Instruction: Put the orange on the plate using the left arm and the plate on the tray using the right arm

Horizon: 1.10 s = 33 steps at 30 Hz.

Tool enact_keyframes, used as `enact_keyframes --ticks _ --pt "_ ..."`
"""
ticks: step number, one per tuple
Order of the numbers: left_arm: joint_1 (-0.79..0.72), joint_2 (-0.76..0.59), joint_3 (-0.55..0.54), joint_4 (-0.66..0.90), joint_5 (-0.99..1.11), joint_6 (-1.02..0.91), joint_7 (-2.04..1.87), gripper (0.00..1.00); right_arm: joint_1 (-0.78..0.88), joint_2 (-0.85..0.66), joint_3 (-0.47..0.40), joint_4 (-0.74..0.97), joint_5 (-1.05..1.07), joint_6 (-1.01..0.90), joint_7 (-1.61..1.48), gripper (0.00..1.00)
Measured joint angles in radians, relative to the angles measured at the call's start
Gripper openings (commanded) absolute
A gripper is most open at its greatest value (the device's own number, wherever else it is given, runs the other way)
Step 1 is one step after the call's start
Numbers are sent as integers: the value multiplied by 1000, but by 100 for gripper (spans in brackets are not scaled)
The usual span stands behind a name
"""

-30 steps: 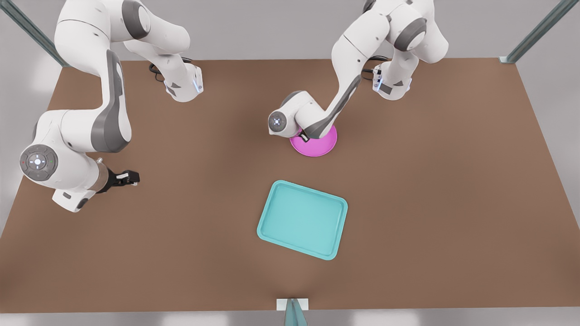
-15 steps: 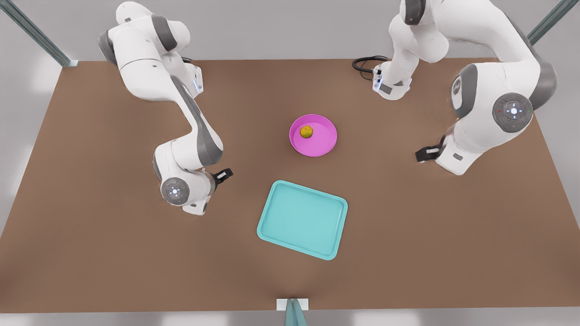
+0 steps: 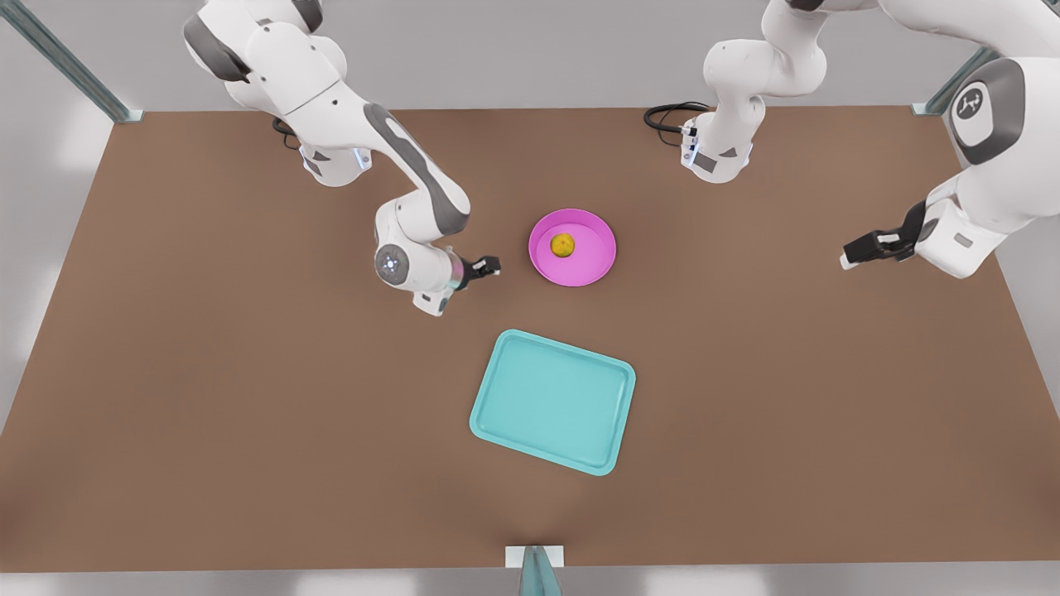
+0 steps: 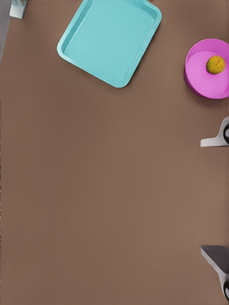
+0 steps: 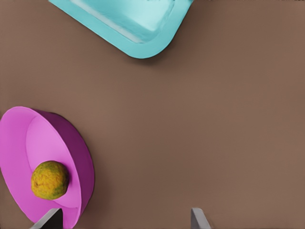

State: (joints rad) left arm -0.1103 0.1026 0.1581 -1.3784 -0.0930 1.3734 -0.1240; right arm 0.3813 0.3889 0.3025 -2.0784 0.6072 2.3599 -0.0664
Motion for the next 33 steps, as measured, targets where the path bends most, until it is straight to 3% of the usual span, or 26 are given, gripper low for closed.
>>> enact_keyframes --ticks 18,28,32,33 --pt "1 5 -2 48 -22 -89 26 100 227 163 8 78 65 148 6 100" --pt "2 15 -2 48 -1 -101 30 100 263 221 7 106 69 183 5 100" --pt "3 19 -2 50 0 -99 32 100 263 232 7 115 68 187 3 80" --pt "3 22 -2 50 0 -97 32 100 263 233 7 116 68 187 2 68"
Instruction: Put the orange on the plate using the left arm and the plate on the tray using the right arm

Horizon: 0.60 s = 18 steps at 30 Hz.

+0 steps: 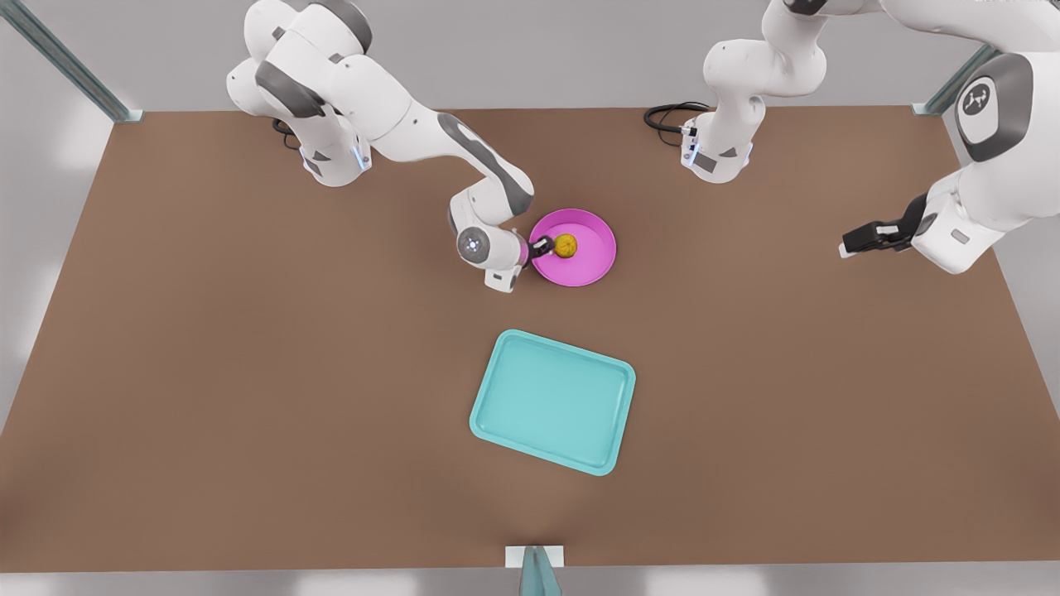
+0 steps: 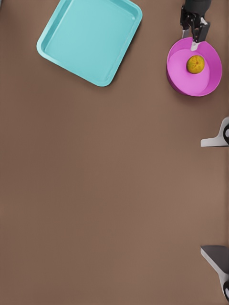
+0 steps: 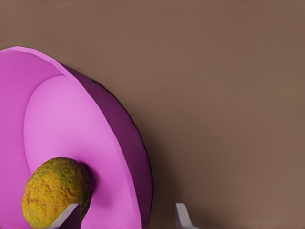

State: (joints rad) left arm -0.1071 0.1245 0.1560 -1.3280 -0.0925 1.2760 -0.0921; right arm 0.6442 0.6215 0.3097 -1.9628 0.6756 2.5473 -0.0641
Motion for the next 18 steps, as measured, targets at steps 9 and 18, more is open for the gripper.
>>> enact_keyframes --ticks 9,18 --pt "-1 1 0 0 0 2 2 100 -2 15 0 6 -2 -6 -5 31" --pt "-1 -4 0 1 0 -1 3 100 -22 6 0 57 4 -26 -25 21"
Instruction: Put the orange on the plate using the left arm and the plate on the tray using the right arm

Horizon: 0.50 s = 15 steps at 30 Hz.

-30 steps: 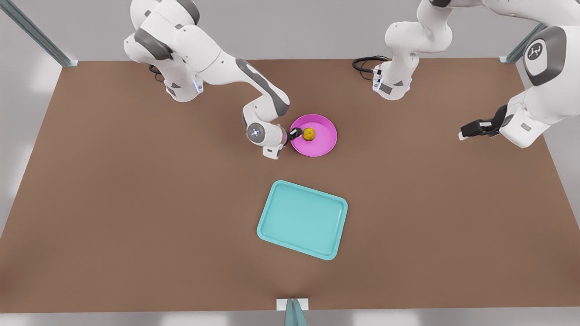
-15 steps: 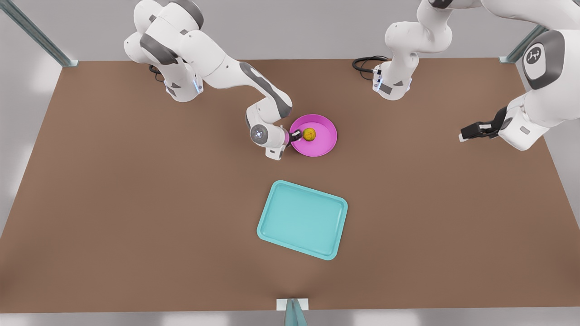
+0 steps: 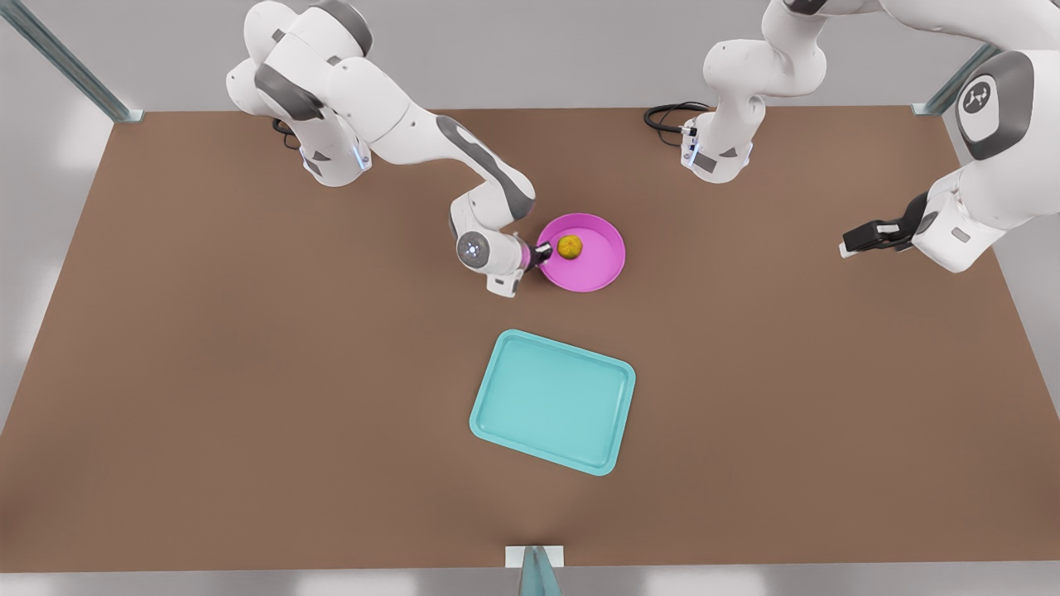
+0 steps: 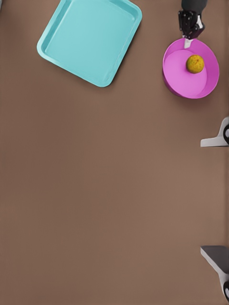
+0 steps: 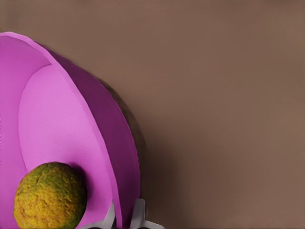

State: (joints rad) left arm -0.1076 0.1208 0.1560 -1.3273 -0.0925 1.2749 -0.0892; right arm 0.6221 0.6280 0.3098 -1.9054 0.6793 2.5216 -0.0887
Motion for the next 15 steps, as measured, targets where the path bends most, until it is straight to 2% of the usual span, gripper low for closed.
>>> enact_keyframes --ticks 6,12,15 --pt "0 2 0 0 0 0 0 100 -79 -11 1 72 12 -47 -9 21" --pt "1 6 2 1 -1 1 1 100 -256 -16 -1 142 31 -101 -14 21" --pt "4 11 3 2 -3 7 3 100 -300 72 -6 289 36 -127 -13 21"
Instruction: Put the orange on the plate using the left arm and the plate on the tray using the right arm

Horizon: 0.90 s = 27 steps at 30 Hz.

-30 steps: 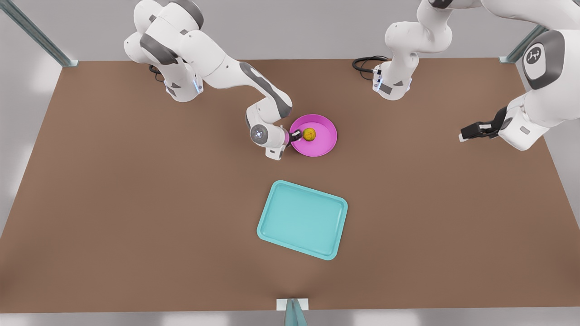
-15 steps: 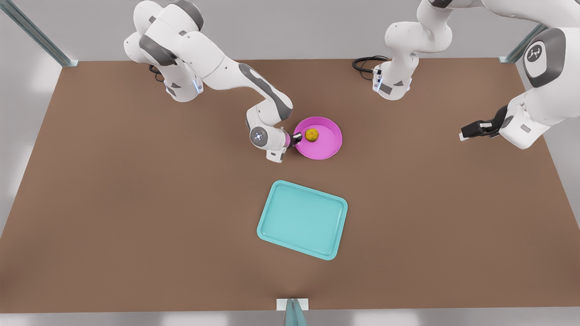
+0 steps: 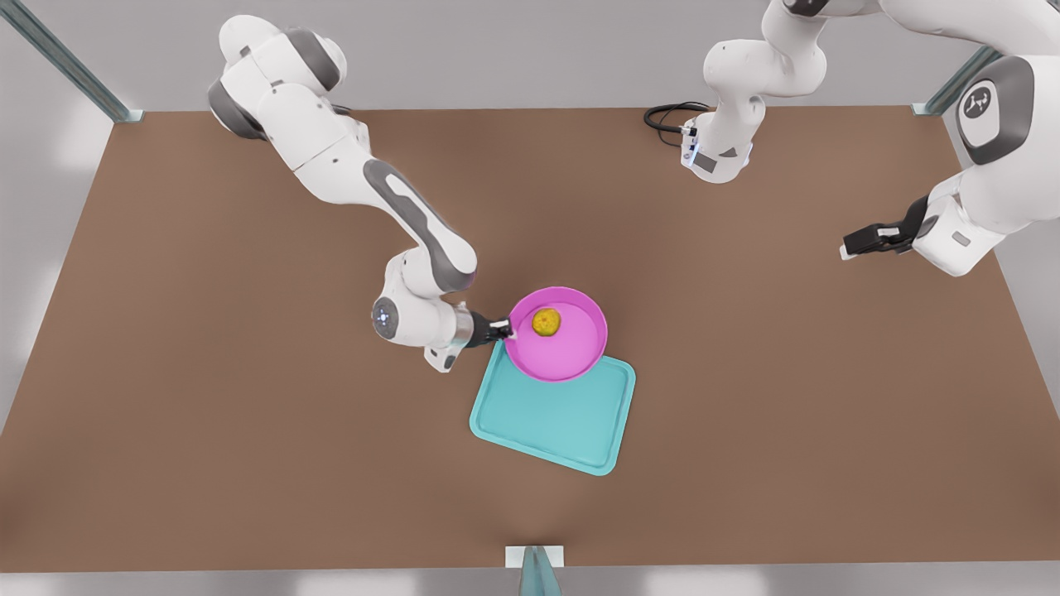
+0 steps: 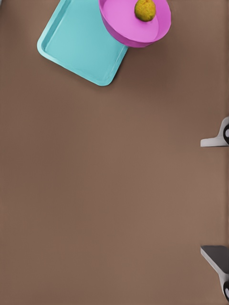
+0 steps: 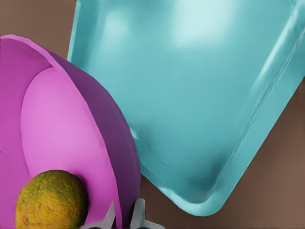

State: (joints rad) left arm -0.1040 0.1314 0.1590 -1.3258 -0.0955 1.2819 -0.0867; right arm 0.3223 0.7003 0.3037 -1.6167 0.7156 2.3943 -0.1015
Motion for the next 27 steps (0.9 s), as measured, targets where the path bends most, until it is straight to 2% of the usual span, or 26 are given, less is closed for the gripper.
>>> enact_keyframes --ticks 3,6,11,20,21,27 --pt "-1 19 -2 0 -1 25 1 100 -5 136 -3 182 -1 -15 8 21" --pt "-2 23 -2 -1 -1 40 2 100 1 212 -43 284 -6 -24 16 21" --pt "0 29 -1 -1 -1 52 4 100 2 262 -93 344 -17 -34 25 21" --pt "1 34 1 -1 0 60 5 100 6 266 -94 355 -14 -61 38 21" --pt "1 35 1 -1 0 61 5 100 6 267 -94 355 -16 -64 41 100" --pt "0 33 1 0 0 62 5 100 5 252 -85 356 -18 -81 62 100"
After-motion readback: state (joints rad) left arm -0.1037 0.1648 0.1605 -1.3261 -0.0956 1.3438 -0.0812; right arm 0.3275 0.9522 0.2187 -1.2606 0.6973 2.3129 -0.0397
